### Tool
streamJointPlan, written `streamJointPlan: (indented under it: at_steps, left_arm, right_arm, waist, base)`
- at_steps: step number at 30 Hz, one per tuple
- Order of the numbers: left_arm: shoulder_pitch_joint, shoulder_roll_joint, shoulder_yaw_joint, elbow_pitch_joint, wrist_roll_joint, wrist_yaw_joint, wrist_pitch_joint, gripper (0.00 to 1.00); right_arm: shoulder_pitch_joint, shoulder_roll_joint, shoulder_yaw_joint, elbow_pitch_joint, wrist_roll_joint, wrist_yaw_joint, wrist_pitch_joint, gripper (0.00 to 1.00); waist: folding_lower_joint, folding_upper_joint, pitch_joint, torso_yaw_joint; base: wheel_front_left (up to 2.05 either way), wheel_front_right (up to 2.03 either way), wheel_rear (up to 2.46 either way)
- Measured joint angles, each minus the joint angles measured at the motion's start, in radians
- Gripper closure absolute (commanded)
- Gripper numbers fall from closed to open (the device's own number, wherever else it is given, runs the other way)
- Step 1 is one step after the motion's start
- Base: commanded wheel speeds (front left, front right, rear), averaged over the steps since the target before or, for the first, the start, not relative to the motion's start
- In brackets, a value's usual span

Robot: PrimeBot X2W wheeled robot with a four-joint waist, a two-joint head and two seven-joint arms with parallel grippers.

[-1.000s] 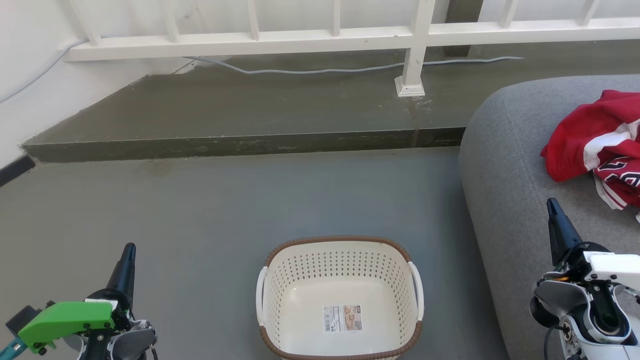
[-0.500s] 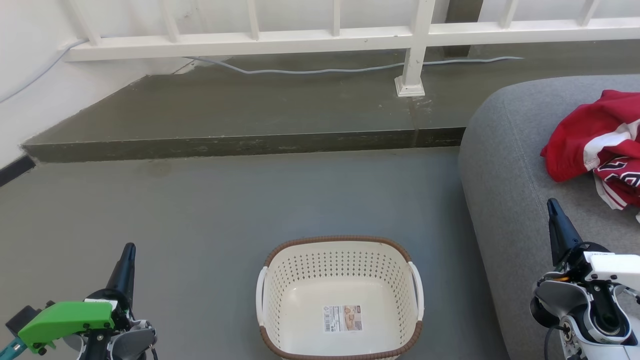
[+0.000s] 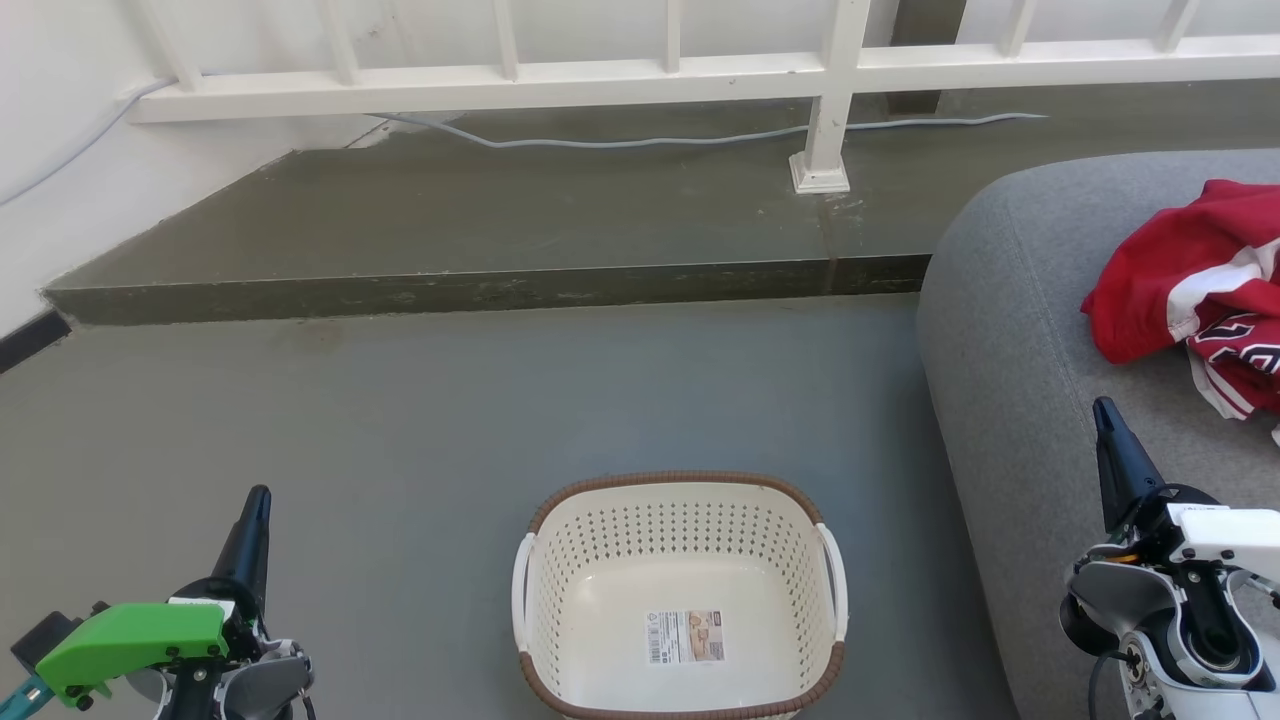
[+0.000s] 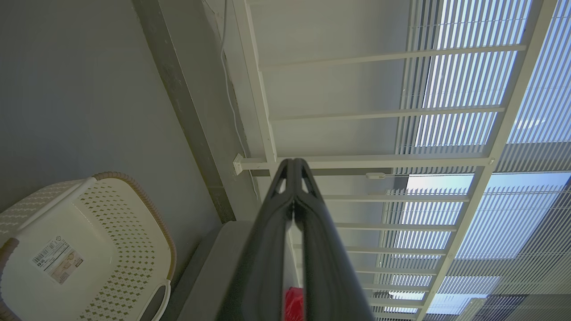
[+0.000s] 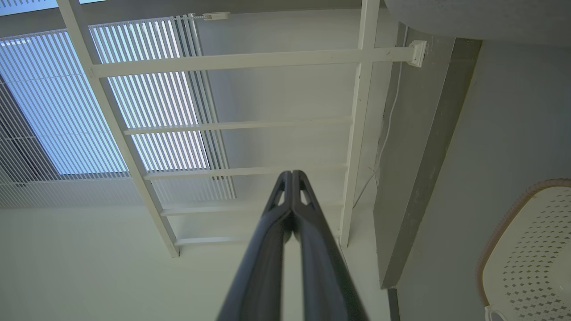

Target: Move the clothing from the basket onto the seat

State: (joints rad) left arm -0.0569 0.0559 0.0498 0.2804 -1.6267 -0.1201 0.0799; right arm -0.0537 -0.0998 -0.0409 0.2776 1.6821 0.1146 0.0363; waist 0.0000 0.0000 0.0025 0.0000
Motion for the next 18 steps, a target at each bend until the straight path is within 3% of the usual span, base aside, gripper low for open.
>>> streamJointPlan:
  at_steps: [18]
  left_arm:
    - [0.000, -0.001, 0.002, -0.001, 0.000, 0.000, 0.000, 1.00]
  right_arm:
    - [0.000, 0.002, -0.002, 0.002, 0.000, 0.003, 0.000, 1.00]
  waist:
    - [0.0000, 0.0000, 0.000, 0.000]
  base:
    - [0.00, 0.00, 0.00]
